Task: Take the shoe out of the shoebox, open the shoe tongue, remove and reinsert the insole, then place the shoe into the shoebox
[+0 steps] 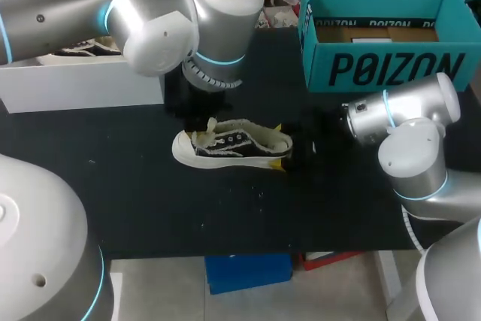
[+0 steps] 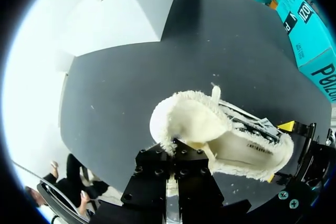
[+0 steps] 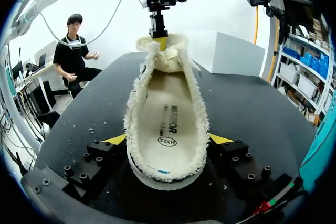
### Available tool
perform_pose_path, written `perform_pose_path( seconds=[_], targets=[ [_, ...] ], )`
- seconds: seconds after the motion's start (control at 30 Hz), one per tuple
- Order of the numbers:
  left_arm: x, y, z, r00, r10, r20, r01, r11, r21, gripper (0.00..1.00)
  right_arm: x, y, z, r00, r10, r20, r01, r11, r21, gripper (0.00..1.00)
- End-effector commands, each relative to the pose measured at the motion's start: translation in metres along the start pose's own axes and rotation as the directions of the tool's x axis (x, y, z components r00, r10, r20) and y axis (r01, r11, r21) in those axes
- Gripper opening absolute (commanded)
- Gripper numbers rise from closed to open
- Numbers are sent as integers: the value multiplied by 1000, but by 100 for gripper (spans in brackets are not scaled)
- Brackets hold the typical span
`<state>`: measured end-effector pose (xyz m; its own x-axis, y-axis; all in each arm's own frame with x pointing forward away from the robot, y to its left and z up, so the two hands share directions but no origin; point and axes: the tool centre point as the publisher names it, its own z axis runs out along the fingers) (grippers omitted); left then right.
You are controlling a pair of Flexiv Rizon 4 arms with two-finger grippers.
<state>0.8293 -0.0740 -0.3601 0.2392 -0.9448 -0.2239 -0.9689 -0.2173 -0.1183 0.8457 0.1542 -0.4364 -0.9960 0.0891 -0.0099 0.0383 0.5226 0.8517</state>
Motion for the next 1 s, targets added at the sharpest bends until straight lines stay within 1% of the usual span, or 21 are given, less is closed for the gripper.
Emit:
perform_pose_path(
  seconds=[0.03, 0.2, 0.43, 0.47, 0.57, 0.6, 0.77, 0.83, 1.0],
  targets=[
    [-10, 0, 10, 1000, -7, -19, 7, 1000, -8, 0, -1, -3, 4, 1000, 3, 1, -3, 1000, 3, 0],
    [-13, 2, 18, 1000, -14, -16, 14, 1000, -24, 0, -1, -3, 4, 1000, 3, 1, -3, 1000, 3, 0],
    [-14, 1, 23, 1000, -18, -13, 18, 999, -40, 0, -1, -3, 4, 1000, 3, 1, -3, 1000, 3, 0],
    [-14, 0, 22, 1000, -19, -12, 18, 999, -41, 2, -1, -3, 4, 1000, 3, 1, -3, 1000, 3, 0],
    [-13, -3, 20, 1000, -19, -11, 19, 999, -41, 92, -1, -3, 4, 1000, 3, 1, -3, 1000, 3, 0],
    [-13, -4, 20, 1000, -19, -11, 18, 999, -41, 100, -1, -3, 4, 1000, 3, 1, -3, 1000, 3, 0],
    [-12, -8, 13, 999, -1, -38, 0, 999, -33, 100, -1, -3, 4, 1000, 3, 1, -3, 1000, 3, 0],
    [-11, -10, 9, 999, 17, -46, -18, 1000, -18, 100, -1, -3, 4, 1000, 3, 1, -3, 1000, 3, 0],
    [-7, -16, -9, 988, 101, -116, -98, 995, 32, 100, -1, -3, 4, 1000, 3, 1, -3, 1000, 3, 0]
  ],
)
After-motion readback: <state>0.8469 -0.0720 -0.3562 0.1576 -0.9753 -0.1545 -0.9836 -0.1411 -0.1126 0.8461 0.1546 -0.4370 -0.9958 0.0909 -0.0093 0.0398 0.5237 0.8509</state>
